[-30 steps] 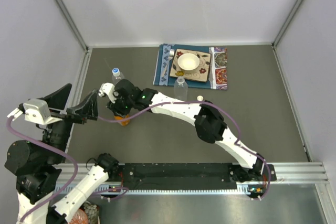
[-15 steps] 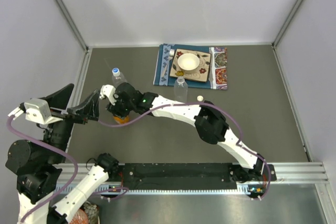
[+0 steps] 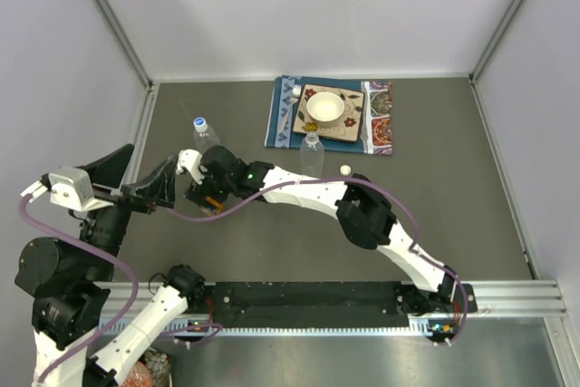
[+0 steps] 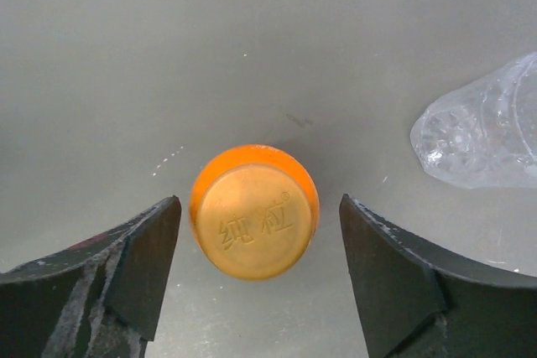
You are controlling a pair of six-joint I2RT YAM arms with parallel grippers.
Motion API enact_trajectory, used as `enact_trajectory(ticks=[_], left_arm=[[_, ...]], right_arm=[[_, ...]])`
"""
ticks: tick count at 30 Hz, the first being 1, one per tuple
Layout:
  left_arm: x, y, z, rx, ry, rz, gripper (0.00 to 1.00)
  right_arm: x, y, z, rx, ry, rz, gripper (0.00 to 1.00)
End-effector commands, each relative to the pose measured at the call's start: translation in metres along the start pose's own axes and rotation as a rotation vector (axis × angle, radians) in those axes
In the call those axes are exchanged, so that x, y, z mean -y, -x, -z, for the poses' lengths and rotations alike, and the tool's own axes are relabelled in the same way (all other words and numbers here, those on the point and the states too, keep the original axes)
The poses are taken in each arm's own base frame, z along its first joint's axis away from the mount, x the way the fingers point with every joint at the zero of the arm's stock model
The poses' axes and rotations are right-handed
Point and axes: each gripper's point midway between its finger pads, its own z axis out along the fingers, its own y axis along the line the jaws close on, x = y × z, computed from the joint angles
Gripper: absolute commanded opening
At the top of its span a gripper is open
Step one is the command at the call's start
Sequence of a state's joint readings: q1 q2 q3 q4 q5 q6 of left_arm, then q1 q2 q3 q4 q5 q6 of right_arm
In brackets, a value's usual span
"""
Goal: Screw on the bottle caps
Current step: Place the plastic bottle at the center of the board, then adjust the bottle cap at the center of the board.
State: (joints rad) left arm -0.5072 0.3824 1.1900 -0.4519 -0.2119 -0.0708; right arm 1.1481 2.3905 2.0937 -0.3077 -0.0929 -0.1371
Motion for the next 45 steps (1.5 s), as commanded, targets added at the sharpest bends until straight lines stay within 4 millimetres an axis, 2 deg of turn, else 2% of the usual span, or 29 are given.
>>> enact_trajectory(ticks=[1, 6, 8, 12, 13, 14, 15, 16, 17, 19, 20, 21, 23, 24, 26, 27, 29, 32, 33, 34, 36, 37, 39, 40, 41, 42, 43, 44, 45], left_arm=[[0.003, 0.000, -0.003, 0.003, -0.011, 0.014, 0.98], [0.004, -0.003, -0.004, -0.006, -0.012, 0.008, 0.98], [0.004, -0.003, -0.005, -0.006, -0.012, 0.007, 0.98], [0.004, -0.002, -0.006, -0.009, -0.012, 0.000, 0.99], [0.004, -0.002, -0.007, -0.009, -0.012, -0.003, 0.99], [0.004, -0.002, -0.007, -0.012, -0.013, -0.014, 0.99], [0.004, -0.002, -0.007, -0.017, -0.017, -0.024, 0.99], [0.007, -0.003, -0.007, -0.024, -0.040, -0.040, 0.99], [0.010, -0.001, -0.009, -0.027, -0.059, -0.071, 0.99], [0.016, -0.007, -0.010, -0.049, -0.105, -0.125, 0.99], [0.018, -0.017, -0.013, -0.075, -0.127, -0.155, 0.99], [0.021, -0.025, -0.014, -0.102, -0.149, -0.172, 0.98], [0.037, -0.061, -0.018, -0.211, -0.262, -0.216, 0.98], [0.044, -0.073, -0.017, -0.246, -0.314, -0.225, 0.98], [0.063, -0.106, -0.016, -0.326, -0.447, -0.236, 0.96], [0.067, -0.115, -0.016, -0.351, -0.481, -0.235, 0.93], [0.075, -0.133, -0.022, -0.401, -0.535, -0.250, 0.90], [0.093, -0.143, -0.036, -0.444, -0.639, -0.252, 0.88], [0.100, -0.146, -0.040, -0.461, -0.666, -0.256, 0.88], [0.117, -0.166, -0.047, -0.519, -0.735, -0.281, 0.88], [0.137, -0.175, -0.053, -0.559, -0.794, -0.366, 0.89], [0.161, -0.199, -0.054, -0.610, -0.866, -0.443, 0.92], [0.184, -0.202, -0.066, -0.613, -0.912, -0.467, 0.95], [0.197, -0.232, -0.072, -0.696, -0.945, -0.474, 0.96], [0.207, -0.227, -0.086, -0.686, -0.951, -0.477, 0.98], [0.213, -0.238, -0.093, -0.719, -0.959, -0.485, 0.98], [0.220, -0.277, -0.096, -0.829, -0.982, -0.509, 0.98], [0.229, -0.273, -0.110, -0.821, -0.980, -0.513, 0.98], [0.234, -0.285, -0.117, -0.852, -0.984, -0.522, 0.98]], right_arm=[[0.001, 0.053, 0.037, 0.104, -0.023, 0.032, 0.81], [0.006, 0.073, 0.055, 0.143, -0.045, 0.044, 0.89], [0.006, 0.082, 0.065, 0.159, -0.049, 0.047, 0.99], [0.009, 0.103, 0.101, 0.204, -0.071, 0.052, 0.99], [0.009, 0.095, 0.107, 0.185, -0.075, 0.045, 0.99], [0.011, 0.112, 0.135, 0.228, -0.094, 0.045, 0.99], [0.011, 0.113, 0.147, 0.238, -0.100, 0.031, 0.99], [0.012, 0.100, 0.153, 0.219, -0.116, 0.019, 0.99], [0.013, 0.121, 0.192, 0.292, -0.136, 0.007, 0.99], [0.013, 0.111, 0.216, 0.317, -0.157, -0.064, 0.99], [0.014, 0.112, 0.231, 0.339, -0.162, -0.092, 0.99], [0.012, 0.127, 0.271, 0.414, -0.166, -0.146, 0.99], [0.019, 0.114, 0.293, 0.427, -0.201, -0.200, 0.99], [0.023, 0.124, 0.334, 0.504, -0.212, -0.254, 0.99], [0.029, 0.111, 0.360, 0.532, -0.207, -0.321, 0.99], [0.045, 0.111, 0.396, 0.603, -0.233, -0.381, 0.99], [0.054, 0.093, 0.415, 0.610, -0.291, -0.390, 0.95], [0.080, 0.075, 0.461, 0.644, -0.481, -0.410, 0.80], [0.095, 0.061, 0.472, 0.632, -0.550, -0.446, 0.65], [0.101, 0.054, 0.487, 0.647, -0.592, -0.468, 0.55], [0.113, 0.035, 0.498, 0.626, -0.651, -0.526, 0.42], [0.125, 0.024, 0.509, 0.625, -0.713, -0.556, 0.42], [0.131, 0.009, 0.528, 0.636, -0.786, -0.593, 0.42], [0.138, -0.003, 0.541, 0.636, -0.863, -0.615, 0.46], [0.137, -0.008, 0.556, 0.659, -0.902, -0.618, 0.52], [0.138, -0.015, 0.565, 0.660, -0.945, -0.621, 0.55], [0.142, -0.023, 0.577, 0.663, -1.012, -0.630, 0.57], [0.145, -0.031, 0.587, 0.657, -1.068, -0.635, 0.60], [0.144, -0.037, 0.598, 0.660, -1.113, -0.637, 0.61]])
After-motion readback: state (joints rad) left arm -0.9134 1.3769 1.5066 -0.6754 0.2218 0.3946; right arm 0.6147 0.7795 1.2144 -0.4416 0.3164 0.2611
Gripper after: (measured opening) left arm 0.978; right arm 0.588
